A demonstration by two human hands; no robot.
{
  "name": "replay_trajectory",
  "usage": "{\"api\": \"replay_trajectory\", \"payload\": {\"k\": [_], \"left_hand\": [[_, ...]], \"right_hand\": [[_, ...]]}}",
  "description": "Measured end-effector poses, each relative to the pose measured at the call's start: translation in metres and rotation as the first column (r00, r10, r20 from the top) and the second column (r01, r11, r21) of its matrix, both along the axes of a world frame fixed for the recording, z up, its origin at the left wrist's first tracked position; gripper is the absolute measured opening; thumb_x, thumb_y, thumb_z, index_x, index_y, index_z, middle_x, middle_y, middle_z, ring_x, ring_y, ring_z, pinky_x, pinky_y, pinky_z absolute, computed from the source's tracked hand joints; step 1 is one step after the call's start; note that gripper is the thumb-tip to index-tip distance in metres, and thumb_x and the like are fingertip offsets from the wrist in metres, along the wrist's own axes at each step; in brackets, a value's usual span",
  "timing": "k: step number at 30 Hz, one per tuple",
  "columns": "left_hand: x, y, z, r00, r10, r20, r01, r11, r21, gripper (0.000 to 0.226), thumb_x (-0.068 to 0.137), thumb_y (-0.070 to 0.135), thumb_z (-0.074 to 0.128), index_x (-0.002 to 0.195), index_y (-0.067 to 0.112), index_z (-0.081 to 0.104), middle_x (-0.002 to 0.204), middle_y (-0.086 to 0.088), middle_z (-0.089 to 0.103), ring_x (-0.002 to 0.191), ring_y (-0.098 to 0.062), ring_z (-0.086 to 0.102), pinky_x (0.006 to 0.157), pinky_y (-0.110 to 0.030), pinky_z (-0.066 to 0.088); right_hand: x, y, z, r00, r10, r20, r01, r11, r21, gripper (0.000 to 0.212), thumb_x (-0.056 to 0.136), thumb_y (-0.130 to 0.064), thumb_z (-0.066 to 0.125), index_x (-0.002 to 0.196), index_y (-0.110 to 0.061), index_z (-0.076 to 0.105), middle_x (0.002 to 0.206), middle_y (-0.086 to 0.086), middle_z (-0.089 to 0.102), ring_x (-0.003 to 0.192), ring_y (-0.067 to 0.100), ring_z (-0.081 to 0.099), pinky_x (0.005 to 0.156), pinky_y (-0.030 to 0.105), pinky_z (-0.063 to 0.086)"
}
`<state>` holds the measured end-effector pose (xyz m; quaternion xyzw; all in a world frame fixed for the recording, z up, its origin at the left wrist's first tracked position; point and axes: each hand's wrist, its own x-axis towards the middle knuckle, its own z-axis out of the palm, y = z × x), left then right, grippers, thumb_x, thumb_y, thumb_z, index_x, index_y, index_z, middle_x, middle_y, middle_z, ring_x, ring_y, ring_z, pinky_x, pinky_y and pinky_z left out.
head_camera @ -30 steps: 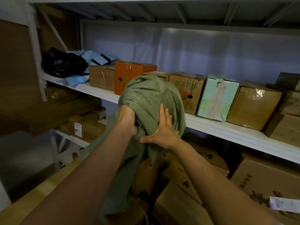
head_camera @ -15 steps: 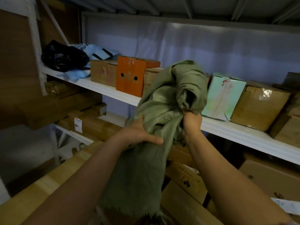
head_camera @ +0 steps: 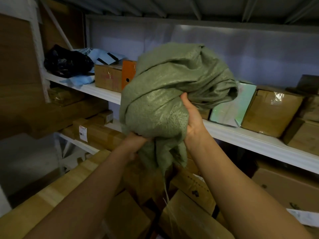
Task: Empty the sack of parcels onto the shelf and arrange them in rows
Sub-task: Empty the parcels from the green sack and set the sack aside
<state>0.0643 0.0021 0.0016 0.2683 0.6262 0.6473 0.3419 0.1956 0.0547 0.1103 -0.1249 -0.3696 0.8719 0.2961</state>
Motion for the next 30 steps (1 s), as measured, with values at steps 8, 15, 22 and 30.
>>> {"api": "replay_trajectory", "payload": {"k": [8, 15, 22, 30], "left_hand": [[0.024, -0.011, 0.012, 0.87, -0.183, 0.457, -0.064, 0.879, 0.473, 0.035, 0.095, 0.015, 0.048, 0.13, 0.013, 0.051, 0.12, -0.011, 0.061, 0.105, -0.025, 0.06, 0.074, -0.038, 0.058], [0.037, -0.023, 0.03, 0.938, -0.165, 0.304, 0.032, 0.916, 0.401, 0.022, 0.097, 0.026, 0.041, 0.096, 0.016, 0.061, 0.104, -0.01, 0.065, 0.089, -0.022, 0.06, 0.063, -0.035, 0.057], [0.029, -0.042, 0.032, 0.99, -0.01, 0.142, -0.033, 0.955, 0.296, 0.021, 0.095, 0.016, 0.049, 0.115, 0.018, 0.053, 0.1, -0.003, 0.063, 0.083, -0.014, 0.059, 0.058, -0.026, 0.052], [0.005, -0.041, -0.001, 0.875, -0.235, 0.423, 0.029, 0.898, 0.439, 0.064, 0.094, 0.062, 0.015, 0.131, 0.023, 0.049, 0.132, -0.006, 0.057, 0.125, -0.027, 0.048, 0.111, -0.046, 0.029]], "right_hand": [[0.007, 0.021, -0.025, 0.857, -0.232, 0.46, 0.117, 0.957, 0.264, 0.055, 0.091, -0.04, 0.057, 0.139, -0.014, 0.044, 0.138, 0.011, 0.052, 0.12, 0.027, 0.052, 0.082, 0.033, 0.048], [0.006, 0.014, -0.038, 0.888, 0.005, 0.46, -0.11, 0.974, 0.2, 0.055, 0.076, -0.049, 0.068, 0.116, -0.012, 0.063, 0.108, 0.011, 0.072, 0.096, 0.026, 0.069, 0.084, 0.038, 0.056], [0.0, 0.003, 0.002, 0.985, -0.033, 0.172, -0.01, 0.97, 0.243, 0.021, 0.1, -0.019, 0.044, 0.102, -0.006, 0.06, 0.093, 0.008, 0.067, 0.081, 0.016, 0.065, 0.063, 0.032, 0.056], [-0.033, -0.021, 0.002, 0.987, 0.051, 0.153, -0.074, 0.987, 0.145, 0.031, 0.102, -0.024, 0.036, 0.086, -0.009, 0.058, 0.062, 0.007, 0.07, 0.071, 0.02, 0.064, 0.075, 0.034, 0.052]]}}
